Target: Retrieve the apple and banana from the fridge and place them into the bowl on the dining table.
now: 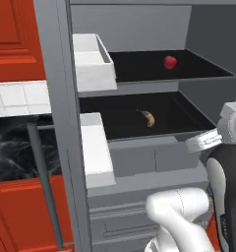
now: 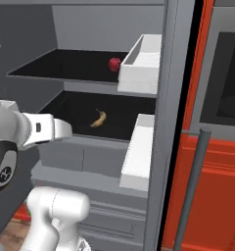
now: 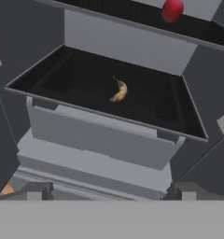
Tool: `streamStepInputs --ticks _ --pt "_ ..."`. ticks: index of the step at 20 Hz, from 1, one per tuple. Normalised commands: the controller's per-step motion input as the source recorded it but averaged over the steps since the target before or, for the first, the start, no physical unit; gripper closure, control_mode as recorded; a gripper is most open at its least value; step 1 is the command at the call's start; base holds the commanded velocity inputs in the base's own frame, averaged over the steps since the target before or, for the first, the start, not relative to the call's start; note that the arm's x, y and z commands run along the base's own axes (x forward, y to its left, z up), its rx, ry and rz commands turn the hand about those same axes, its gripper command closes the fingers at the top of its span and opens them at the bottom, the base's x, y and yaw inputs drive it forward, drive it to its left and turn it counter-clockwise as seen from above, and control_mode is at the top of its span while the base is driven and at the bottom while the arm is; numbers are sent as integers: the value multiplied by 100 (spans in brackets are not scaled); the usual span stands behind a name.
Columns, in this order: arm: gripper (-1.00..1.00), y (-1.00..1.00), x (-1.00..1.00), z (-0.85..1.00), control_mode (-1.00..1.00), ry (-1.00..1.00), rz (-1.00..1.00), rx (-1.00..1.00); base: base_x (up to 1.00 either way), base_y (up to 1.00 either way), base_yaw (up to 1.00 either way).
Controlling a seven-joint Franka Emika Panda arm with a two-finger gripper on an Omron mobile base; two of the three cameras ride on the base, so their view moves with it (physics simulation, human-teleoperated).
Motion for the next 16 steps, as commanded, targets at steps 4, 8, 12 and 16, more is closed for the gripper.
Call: streamStepInputs --ticks 4,8,12,16 --pt "-100 0 0 0 100 0 0 0 100 -7 0" --pt "-100 0 99 0 -100 4 0 4 0 0 0" --pt "-100 -8 79 2 -100 1 0 7 0 0 0" --pt "-100 -4 32 33 -100 0 -7 5 0 0 0"
